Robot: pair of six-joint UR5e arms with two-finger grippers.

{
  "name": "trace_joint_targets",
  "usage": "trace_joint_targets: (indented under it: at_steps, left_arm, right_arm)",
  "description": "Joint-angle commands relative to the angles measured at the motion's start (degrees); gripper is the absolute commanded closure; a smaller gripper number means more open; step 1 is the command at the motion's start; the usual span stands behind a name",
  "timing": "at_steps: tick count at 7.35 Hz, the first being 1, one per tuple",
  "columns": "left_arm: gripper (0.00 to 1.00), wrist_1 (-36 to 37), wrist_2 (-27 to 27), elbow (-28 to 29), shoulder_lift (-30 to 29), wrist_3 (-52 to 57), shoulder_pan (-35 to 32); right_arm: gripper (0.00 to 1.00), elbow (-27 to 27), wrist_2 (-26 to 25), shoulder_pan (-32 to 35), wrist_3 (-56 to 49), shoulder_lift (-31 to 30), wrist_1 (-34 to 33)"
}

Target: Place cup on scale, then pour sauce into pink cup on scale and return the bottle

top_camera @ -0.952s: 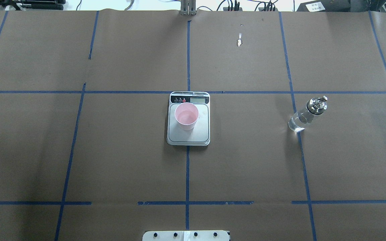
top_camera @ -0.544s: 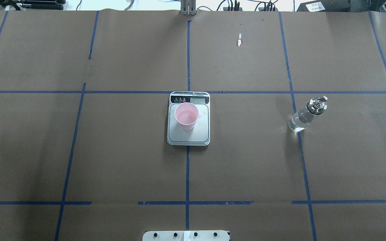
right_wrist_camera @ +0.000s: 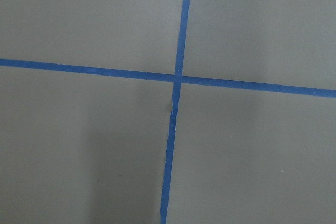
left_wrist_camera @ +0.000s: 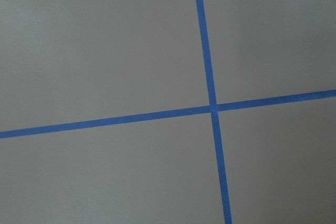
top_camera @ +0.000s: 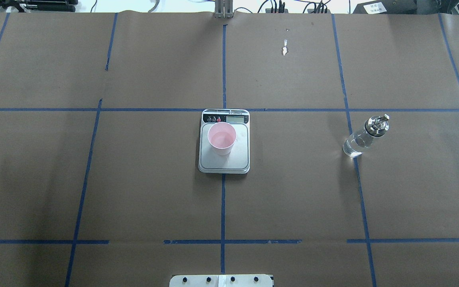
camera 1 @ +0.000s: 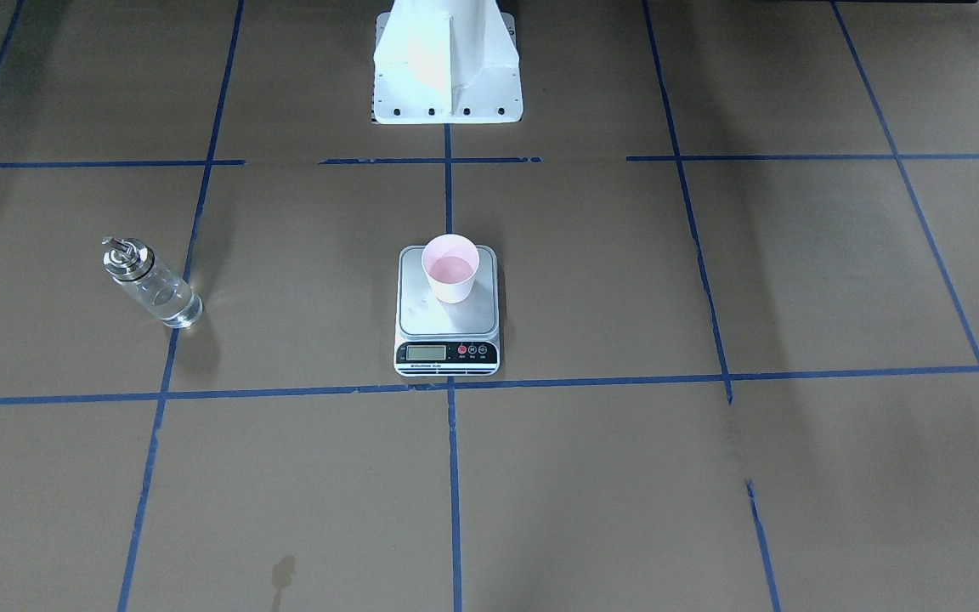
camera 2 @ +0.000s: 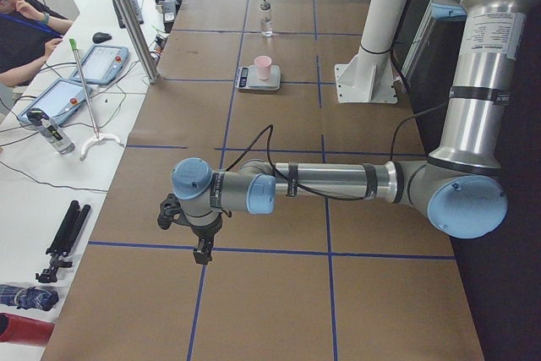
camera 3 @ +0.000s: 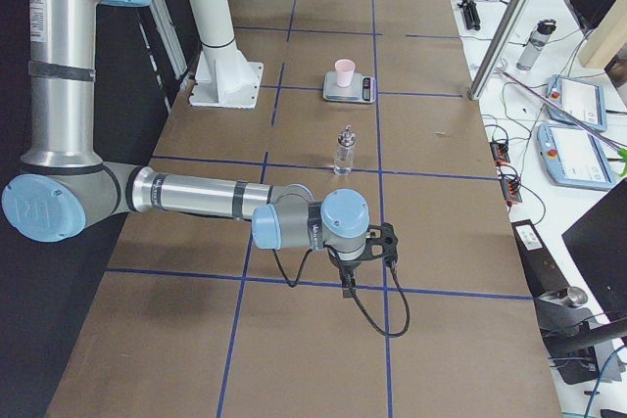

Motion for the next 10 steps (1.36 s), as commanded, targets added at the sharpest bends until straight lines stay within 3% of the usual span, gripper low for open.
trace_joint_targets:
  at_steps: [1,5,6,10]
  left_arm:
    - [0.00,0.02,0.00,0.14,-0.04,-0.19,0.00]
    - [0.00,0.02,-0.26,-0.04,0.05,-0.19,0.00]
    - [0.00,0.02,-0.26,-0.13,0.05,-0.19,0.00]
    - [0.00,0.02,-0.26,-0.21,0.14,-0.19,0.00]
  right_arm:
    - [0.00,-0.18,0.05,-0.15,0.03,0.31,0.26]
    - [0.00,-0.19,0.13,-0.15,0.81,0.31,0.26]
    - [0.00,0.16,0.39,-0.15,6.30,0.40,0.34]
    - [0.00,0.08,-0.22,-0.15,11.19,-0.12,0.35]
